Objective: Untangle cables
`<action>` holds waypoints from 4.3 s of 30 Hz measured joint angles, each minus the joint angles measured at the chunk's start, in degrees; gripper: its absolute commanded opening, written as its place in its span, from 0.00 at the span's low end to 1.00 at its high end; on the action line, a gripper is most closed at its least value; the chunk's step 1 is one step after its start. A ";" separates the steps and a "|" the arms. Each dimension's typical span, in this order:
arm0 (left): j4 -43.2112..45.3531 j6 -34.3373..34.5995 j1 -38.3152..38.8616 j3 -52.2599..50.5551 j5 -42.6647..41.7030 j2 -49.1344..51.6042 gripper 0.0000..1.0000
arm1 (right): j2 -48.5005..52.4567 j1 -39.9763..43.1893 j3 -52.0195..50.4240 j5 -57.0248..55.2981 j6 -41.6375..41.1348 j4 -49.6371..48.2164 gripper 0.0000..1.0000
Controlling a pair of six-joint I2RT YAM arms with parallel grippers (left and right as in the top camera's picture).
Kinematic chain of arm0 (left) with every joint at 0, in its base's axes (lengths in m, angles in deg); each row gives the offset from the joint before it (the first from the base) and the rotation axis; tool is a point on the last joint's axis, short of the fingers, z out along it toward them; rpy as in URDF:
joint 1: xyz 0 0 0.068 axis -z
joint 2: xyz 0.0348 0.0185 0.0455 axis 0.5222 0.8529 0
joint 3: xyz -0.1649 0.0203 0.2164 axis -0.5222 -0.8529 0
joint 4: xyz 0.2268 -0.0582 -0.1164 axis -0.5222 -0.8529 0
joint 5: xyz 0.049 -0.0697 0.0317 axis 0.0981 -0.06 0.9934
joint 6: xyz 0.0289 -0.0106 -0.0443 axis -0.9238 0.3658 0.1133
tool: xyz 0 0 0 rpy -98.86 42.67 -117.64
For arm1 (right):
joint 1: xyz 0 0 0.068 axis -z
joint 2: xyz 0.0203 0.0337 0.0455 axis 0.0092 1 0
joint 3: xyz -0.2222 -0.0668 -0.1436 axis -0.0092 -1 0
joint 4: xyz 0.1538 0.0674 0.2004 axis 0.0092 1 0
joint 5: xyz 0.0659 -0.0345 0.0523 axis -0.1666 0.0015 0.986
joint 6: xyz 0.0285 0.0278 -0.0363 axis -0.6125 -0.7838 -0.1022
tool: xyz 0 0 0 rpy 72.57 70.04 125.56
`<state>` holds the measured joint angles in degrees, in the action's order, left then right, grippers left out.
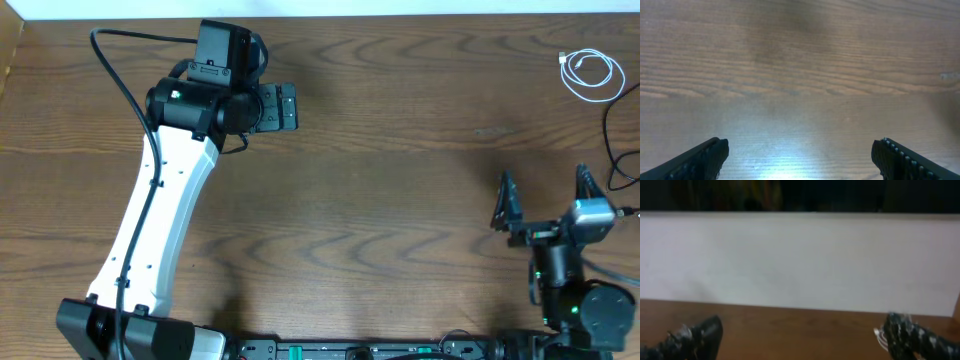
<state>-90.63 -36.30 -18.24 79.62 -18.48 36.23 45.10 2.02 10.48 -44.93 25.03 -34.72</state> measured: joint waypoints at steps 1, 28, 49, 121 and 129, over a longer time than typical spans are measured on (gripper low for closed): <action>0.02 0.00 0.00 0.00 0.00 0.00 0.97 | -1.53 -0.02 -2.80 -0.17 0.00 -1.57 0.99; 0.02 0.00 0.00 0.02 0.00 0.00 0.97 | -11.41 0.22 -16.00 -3.63 0.00 9.27 0.99; -15.78 -0.26 0.00 -5.33 10.91 -2.47 0.97 | -11.41 0.22 -16.00 -3.93 0.00 9.29 0.99; 54.90 -5.92 -12.11 -92.41 12.83 -90.66 0.97 | -11.41 0.26 -15.98 -4.22 -0.02 9.33 0.99; 54.90 -5.92 -12.11 -92.41 12.83 -90.66 0.97 | -11.41 0.26 -15.98 -4.20 0.00 9.33 0.99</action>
<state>-35.73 -42.23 -30.35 -12.80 -5.65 -54.44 33.69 2.28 -5.50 -49.13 25.03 -25.39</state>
